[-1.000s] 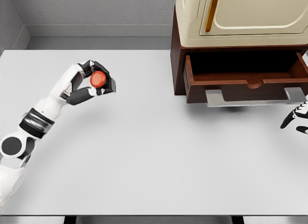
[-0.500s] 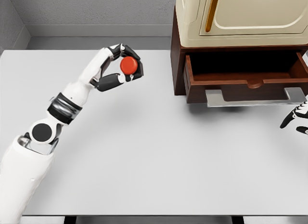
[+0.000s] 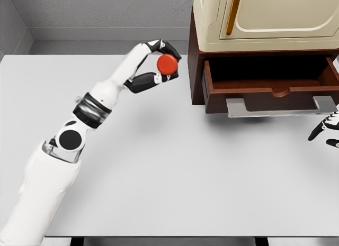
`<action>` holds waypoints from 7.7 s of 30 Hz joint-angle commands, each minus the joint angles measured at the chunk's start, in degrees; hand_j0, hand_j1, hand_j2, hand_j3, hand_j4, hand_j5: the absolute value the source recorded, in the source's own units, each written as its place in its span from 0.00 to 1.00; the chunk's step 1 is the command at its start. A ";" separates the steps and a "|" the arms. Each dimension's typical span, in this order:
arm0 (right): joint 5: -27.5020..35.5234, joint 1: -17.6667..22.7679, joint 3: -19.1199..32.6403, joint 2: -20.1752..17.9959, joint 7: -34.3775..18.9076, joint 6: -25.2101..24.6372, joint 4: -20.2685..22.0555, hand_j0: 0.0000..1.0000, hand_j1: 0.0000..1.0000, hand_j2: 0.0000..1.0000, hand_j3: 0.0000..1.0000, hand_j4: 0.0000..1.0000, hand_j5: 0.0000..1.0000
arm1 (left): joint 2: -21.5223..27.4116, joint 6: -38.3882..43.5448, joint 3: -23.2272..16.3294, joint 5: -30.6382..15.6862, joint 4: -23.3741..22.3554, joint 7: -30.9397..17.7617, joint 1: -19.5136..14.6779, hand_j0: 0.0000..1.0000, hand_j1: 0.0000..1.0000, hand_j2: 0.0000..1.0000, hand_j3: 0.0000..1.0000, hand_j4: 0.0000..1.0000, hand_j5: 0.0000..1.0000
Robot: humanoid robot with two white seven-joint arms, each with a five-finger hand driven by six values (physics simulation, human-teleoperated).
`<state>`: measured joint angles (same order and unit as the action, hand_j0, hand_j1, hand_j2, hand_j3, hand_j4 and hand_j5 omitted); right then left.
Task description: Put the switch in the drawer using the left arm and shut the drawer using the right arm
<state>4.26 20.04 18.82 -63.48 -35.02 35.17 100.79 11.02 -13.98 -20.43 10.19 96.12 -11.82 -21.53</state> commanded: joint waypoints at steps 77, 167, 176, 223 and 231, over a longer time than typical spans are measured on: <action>0.49 1.93 -0.54 -0.33 0.02 -0.17 0.02 0.58 0.58 0.58 0.58 0.58 0.58 | -11.02 -0.70 -14.47 21.74 2.04 -1.18 -12.92 1.00 1.00 1.00 1.00 1.00 1.00; 1.46 2.11 1.49 -2.00 0.02 -0.17 0.02 0.58 0.58 0.58 0.58 0.58 0.58 | 8.05 39.38 -11.92 -38.40 0.55 -23.18 -20.30 1.00 1.00 1.00 1.00 1.00 1.00; 1.46 2.20 1.49 -2.00 0.02 -0.17 0.02 0.58 0.58 0.58 0.58 0.58 0.58 | 7.96 39.38 -11.30 -38.40 0.73 -23.18 -19.86 1.00 1.00 1.00 1.00 1.00 1.00; 1.46 2.29 1.40 -1.82 0.02 -0.17 0.02 0.62 0.62 0.62 0.62 0.62 0.62 | 4.18 39.82 -14.47 -46.93 -2.52 -23.18 -23.82 1.00 1.00 1.00 1.00 1.00 1.00; 1.46 2.29 1.40 -1.82 0.02 -0.17 0.02 0.62 0.62 0.62 0.62 0.62 0.62 | 8.40 39.91 -14.29 -46.75 -2.34 -23.18 -22.94 1.00 1.00 1.00 1.00 1.00 1.00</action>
<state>5.31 22.32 20.23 -65.24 -35.02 35.17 100.79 18.59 25.91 -34.84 -36.21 93.85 -35.00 -44.47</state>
